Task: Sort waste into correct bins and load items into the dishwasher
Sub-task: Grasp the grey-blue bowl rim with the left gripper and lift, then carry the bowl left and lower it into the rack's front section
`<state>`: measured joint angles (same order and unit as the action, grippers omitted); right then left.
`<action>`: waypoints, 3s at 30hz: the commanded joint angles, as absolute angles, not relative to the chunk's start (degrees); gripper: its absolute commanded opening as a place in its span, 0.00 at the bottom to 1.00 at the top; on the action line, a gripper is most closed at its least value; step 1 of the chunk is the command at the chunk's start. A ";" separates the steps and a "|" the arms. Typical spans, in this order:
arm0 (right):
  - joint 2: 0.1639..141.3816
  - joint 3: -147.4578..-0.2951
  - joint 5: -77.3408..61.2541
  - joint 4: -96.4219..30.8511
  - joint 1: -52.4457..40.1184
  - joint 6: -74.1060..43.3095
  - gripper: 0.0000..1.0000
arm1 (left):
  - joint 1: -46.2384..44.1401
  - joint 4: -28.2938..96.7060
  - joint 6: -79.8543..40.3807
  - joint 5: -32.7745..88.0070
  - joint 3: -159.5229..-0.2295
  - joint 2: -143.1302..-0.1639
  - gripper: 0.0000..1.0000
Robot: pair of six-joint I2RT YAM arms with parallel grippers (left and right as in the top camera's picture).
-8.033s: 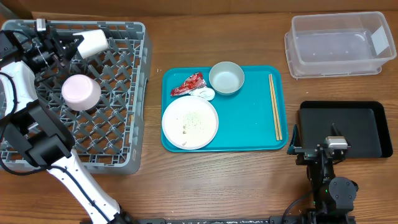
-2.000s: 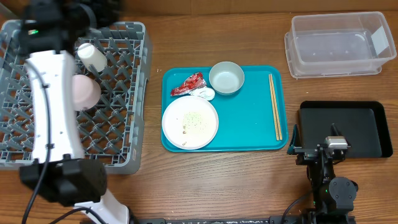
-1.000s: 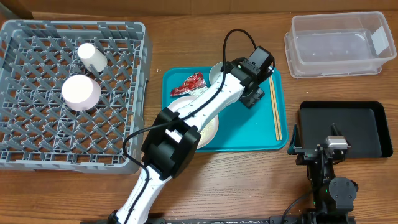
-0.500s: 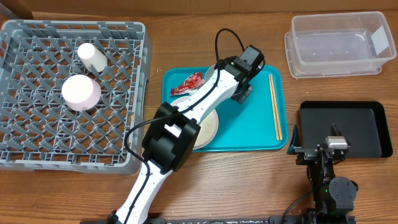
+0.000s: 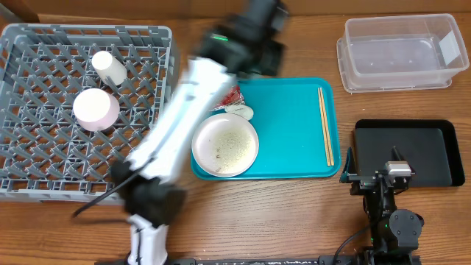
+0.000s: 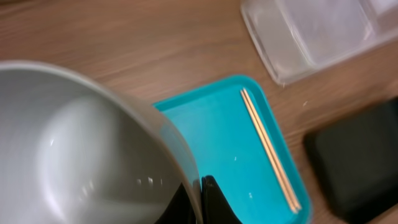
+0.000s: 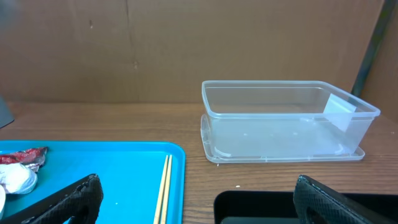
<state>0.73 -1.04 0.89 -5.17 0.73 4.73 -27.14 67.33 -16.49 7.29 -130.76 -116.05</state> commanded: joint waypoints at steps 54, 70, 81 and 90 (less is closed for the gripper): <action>0.16 -0.47 1.39 -4.80 0.93 4.95 1.00 | 44.56 80.99 20.12 70.08 -82.50 -115.83 0.04; 0.16 -0.47 1.39 -4.80 0.93 4.95 1.00 | 49.95 84.16 18.79 63.90 -82.67 -115.81 0.04; 0.16 -0.47 1.37 -4.80 0.93 4.97 1.00 | 49.95 87.09 19.00 61.08 -84.47 -115.70 0.04; 0.16 -0.47 1.39 -4.80 0.93 4.95 1.00 | 50.81 85.52 17.08 60.66 -85.36 -115.70 0.04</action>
